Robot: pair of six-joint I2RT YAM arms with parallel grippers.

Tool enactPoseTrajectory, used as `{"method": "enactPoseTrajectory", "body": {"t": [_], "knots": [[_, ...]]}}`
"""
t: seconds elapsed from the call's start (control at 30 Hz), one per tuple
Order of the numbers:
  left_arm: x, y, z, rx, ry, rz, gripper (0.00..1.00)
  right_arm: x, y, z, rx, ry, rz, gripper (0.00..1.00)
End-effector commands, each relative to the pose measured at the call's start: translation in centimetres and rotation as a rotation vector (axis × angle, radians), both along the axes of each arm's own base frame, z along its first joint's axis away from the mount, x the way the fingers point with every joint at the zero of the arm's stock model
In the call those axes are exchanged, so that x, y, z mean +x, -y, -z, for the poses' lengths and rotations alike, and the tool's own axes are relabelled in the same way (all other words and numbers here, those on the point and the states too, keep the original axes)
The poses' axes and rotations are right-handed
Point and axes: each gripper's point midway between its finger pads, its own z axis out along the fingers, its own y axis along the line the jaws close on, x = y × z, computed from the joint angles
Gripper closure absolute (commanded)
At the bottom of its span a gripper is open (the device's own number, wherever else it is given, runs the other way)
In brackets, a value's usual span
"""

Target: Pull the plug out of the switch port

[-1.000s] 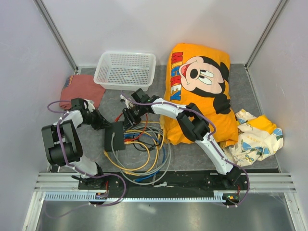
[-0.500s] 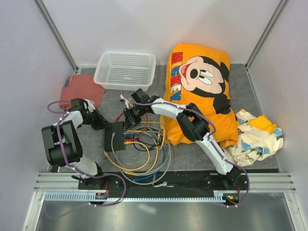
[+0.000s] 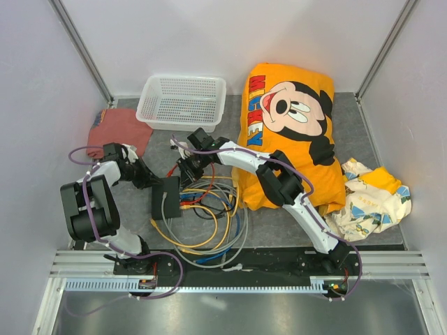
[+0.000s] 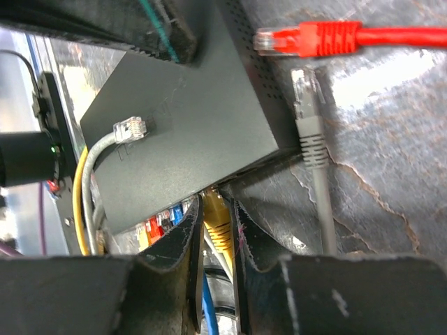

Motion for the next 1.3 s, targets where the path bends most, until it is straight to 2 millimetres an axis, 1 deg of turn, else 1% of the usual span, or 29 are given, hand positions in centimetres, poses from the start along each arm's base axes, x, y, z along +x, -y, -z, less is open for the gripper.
{"method": "enactPoseTrajectory", "body": {"t": [0.0,0.07,0.1,0.2,0.23,0.27,0.37,0.4,0.43,0.47,0.5,0.53,0.57,0.6,0.67,0.7,0.73,0.77,0.83,0.87,0.93,0.97,1.0,1.03,1.07,1.13,1.17,1.23,1.27], "knots": [[-1.3,-1.2,1.7,0.088,-0.060,-0.028,0.98,-0.9,1.5,2.5,-0.070,0.031,-0.088,1.00],[-1.4,-1.3,1.7,0.092,-0.059,-0.028,0.99,-0.5,1.6,2.4,-0.066,0.038,-0.092,1.00],[-1.4,-1.2,1.7,0.094,-0.058,-0.027,0.99,-0.2,1.8,2.9,-0.065,0.053,-0.107,1.00],[-1.4,-1.2,1.7,0.092,-0.053,-0.027,0.98,-0.4,2.8,3.7,-0.091,0.043,-0.123,1.00],[-1.5,-1.2,1.7,0.092,-0.054,-0.028,0.98,-0.8,3.4,4.3,-0.105,0.020,-0.123,1.00],[-1.5,-1.1,1.7,0.084,-0.054,-0.028,0.99,-1.8,4.4,5.3,-0.132,-0.022,-0.126,1.00],[-1.3,-1.0,1.5,0.077,-0.048,-0.028,0.98,-3.3,5.8,5.9,-0.145,-0.103,-0.130,1.00],[-1.2,-1.0,1.4,0.079,-0.044,-0.027,0.98,-3.3,5.9,5.8,-0.146,-0.106,-0.126,1.00],[-1.1,-1.1,1.4,0.079,-0.040,-0.027,0.98,-2.9,5.9,5.9,-0.149,-0.107,-0.110,1.00],[-1.1,-1.0,1.3,0.077,-0.036,-0.025,0.99,-2.0,5.5,5.3,-0.131,-0.092,-0.098,1.00],[-1.2,-1.0,1.4,0.077,-0.035,-0.025,0.99,-1.0,5.6,5.6,-0.129,-0.097,-0.074,1.00],[-1.3,-0.9,1.3,0.076,-0.034,-0.024,0.98,0.1,5.3,5.5,-0.127,-0.068,-0.055,1.00],[-1.4,-0.9,1.4,0.075,-0.035,-0.023,0.98,1.4,4.7,4.7,-0.108,-0.024,-0.045,1.00],[-1.5,-0.8,1.4,0.076,-0.034,-0.021,0.98,2.2,4.7,4.7,-0.108,0.002,-0.036,1.00],[-1.5,-0.9,1.2,0.078,-0.029,-0.023,0.98,3.3,4.2,3.8,-0.090,0.049,-0.034,1.00],[-1.5,-0.8,1.2,0.079,-0.025,-0.021,0.98,3.4,4.0,3.4,-0.081,0.058,-0.037,1.00],[-1.5,-0.8,1.1,0.077,-0.023,-0.021,0.99,3.1,4.0,2.7,-0.059,0.050,-0.051,1.00],[-1.5,-0.8,1.1,0.077,-0.022,-0.021,0.99,3.1,3.8,1.6,-0.042,0.062,-0.052,1.00],[-1.4,-0.9,1.1,0.077,-0.019,-0.022,0.98,3.2,3.7,0.3,-0.017,0.075,-0.059,1.00],[-1.4,-0.8,1.1,0.075,-0.019,-0.023,0.98,3.4,3.5,-1.4,0.012,0.096,-0.059,1.00],[-1.2,-0.8,0.9,0.072,-0.014,-0.023,0.98,3.8,3.1,-3.8,0.057,0.126,-0.063,1.00],[-1.2,-0.8,0.9,0.071,-0.014,-0.023,0.98,4.2,2.9,-6.1,0.093,0.165,-0.061,1.00],[-1.1,-0.7,0.8,0.068,-0.009,-0.021,0.98,4.3,2.8,-7.5,0.117,0.190,-0.066,1.00],[-1.1,-0.8,0.7,0.070,-0.007,-0.025,0.98,4.3,2.7,-9.9,0.154,0.229,-0.075,1.00],[-1.0,-0.8,0.7,0.071,-0.003,-0.025,0.98,4.8,2.6,-11.2,0.173,0.277,-0.080,1.00],[-1.1,-0.7,0.6,0.067,-0.001,-0.025,0.98,5.4,2.4,-14.6,0.213,0.372,-0.078,1.00],[-1.1,-0.7,0.5,0.067,0.006,-0.024,0.98,6.1,2.5,-15.5,0.215,0.435,-0.077,1.00],[-1.0,-0.6,0.3,0.066,0.015,-0.023,0.98,7.1,2.4,-18.3,0.241,0.545,-0.072,1.00],[-0.8,-0.6,0.1,0.067,0.023,-0.024,0.98,7.9,2.6,-19.0,0.234,0.594,-0.062,1.00]]}}
